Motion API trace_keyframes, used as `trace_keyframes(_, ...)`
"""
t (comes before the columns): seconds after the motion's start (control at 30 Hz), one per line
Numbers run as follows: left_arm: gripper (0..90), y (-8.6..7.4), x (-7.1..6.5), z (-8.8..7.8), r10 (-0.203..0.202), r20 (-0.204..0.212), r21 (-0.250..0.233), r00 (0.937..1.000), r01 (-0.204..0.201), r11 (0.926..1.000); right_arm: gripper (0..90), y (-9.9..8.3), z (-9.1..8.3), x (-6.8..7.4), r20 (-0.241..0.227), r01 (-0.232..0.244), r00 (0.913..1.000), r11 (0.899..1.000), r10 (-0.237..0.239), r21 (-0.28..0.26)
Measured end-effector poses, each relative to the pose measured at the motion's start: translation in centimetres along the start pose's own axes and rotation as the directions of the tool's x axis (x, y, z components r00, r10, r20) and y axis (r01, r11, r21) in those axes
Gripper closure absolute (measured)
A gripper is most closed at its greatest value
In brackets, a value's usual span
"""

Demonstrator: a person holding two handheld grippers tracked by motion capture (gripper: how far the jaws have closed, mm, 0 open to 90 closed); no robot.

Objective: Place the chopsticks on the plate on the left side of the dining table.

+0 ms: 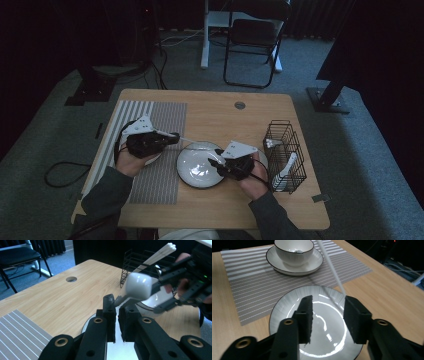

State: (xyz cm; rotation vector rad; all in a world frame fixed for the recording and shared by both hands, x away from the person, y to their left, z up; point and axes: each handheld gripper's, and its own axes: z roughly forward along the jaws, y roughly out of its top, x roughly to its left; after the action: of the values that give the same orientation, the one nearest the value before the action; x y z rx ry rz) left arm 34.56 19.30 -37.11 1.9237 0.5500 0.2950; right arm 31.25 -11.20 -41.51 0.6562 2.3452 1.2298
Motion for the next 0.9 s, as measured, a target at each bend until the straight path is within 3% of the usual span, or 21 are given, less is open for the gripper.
trace_keyframes(0.2,84.6,0.2,-0.8,-0.8,0.023,0.006,-0.003,0.9997,-0.023,0.9997,74.5,2.0,0.8,-1.3,-0.012,0.019,0.9998,1.000,-0.019,-0.022)
trace_keyframes(0.33,84.6,0.2,-1.2,-1.3,0.033,0.010,-0.015,0.9994,-0.033,0.9993,83.9,2.6,1.5,-1.5,-0.020,0.047,0.9987,0.999,-0.047,-0.006)
trace_keyframes(0.37,84.6,0.3,-1.3,-1.4,0.035,0.010,-0.019,0.9993,-0.035,0.9992,85.5,2.5,2.2,-1.5,-0.021,0.071,0.9973,0.997,-0.071,0.028)
trace_keyframes(0.47,84.6,0.3,-1.5,-1.8,0.034,0.014,-0.026,0.9993,-0.034,0.9991,76.3,2.0,3.1,-1.4,-0.019,0.104,0.9945,0.992,-0.103,0.067)
trace_keyframes(0.6,84.7,0.3,-1.6,-1.8,0.035,0.025,-0.026,0.9991,-0.035,0.9991,67.8,1.5,3.7,-1.7,-0.033,0.093,0.9954,0.992,-0.090,0.087)
trace_keyframes(0.73,84.6,0.9,-2.1,-1.8,0.055,0.038,-0.029,0.9977,-0.054,0.9981,66.2,1.4,4.4,-2.4,-0.049,0.068,0.9968,0.992,-0.063,0.108)
trace_keyframes(0.9,84.6,1.2,-2.1,-1.7,0.060,0.045,-0.031,0.9972,-0.059,0.9978,69.9,1.4,4.7,-2.5,-0.077,0.075,0.9949,0.991,-0.066,0.113)
